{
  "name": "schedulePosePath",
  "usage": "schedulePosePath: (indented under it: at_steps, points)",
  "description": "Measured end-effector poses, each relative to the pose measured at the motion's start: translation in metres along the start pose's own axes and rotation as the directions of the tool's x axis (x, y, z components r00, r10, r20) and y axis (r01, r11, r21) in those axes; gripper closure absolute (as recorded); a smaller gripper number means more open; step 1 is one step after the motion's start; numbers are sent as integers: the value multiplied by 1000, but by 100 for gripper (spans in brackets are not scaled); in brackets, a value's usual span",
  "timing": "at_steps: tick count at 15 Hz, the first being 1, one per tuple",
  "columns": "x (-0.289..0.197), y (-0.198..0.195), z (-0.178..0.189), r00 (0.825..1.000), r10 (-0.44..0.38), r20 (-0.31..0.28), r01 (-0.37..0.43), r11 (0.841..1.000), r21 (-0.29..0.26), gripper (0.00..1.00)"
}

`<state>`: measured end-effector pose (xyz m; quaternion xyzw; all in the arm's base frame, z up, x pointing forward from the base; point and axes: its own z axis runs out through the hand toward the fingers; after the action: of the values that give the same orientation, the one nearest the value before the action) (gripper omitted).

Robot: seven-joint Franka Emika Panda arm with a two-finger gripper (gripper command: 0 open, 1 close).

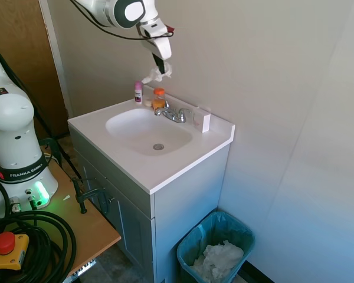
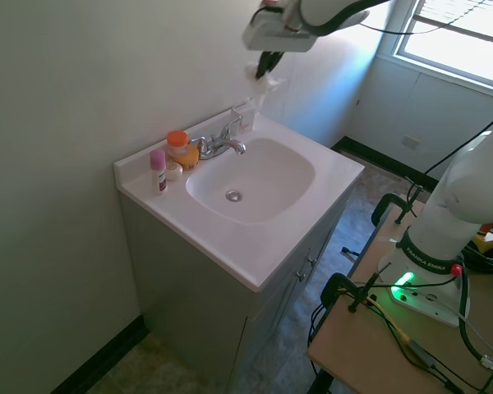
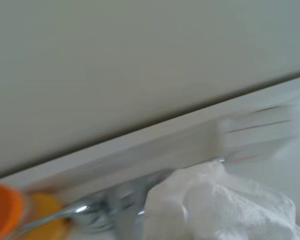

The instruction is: Throw the tissue in the trash bin

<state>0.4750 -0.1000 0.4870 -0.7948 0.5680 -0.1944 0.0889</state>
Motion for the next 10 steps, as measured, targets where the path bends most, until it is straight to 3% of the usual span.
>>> schedulePosePath:
  at_steps: [1,3,6,8,10]
  points:
    - [38,25,-9,997,76,-27,-75,997,16,100]
    - [104,74,-6,971,228,-68,-225,973,45,100]
    - [177,145,36,905,410,-109,-410,912,27,100]
    - [214,173,74,864,488,-122,-493,870,-11,100]
    - [233,181,118,851,509,-133,-519,853,-57,100]
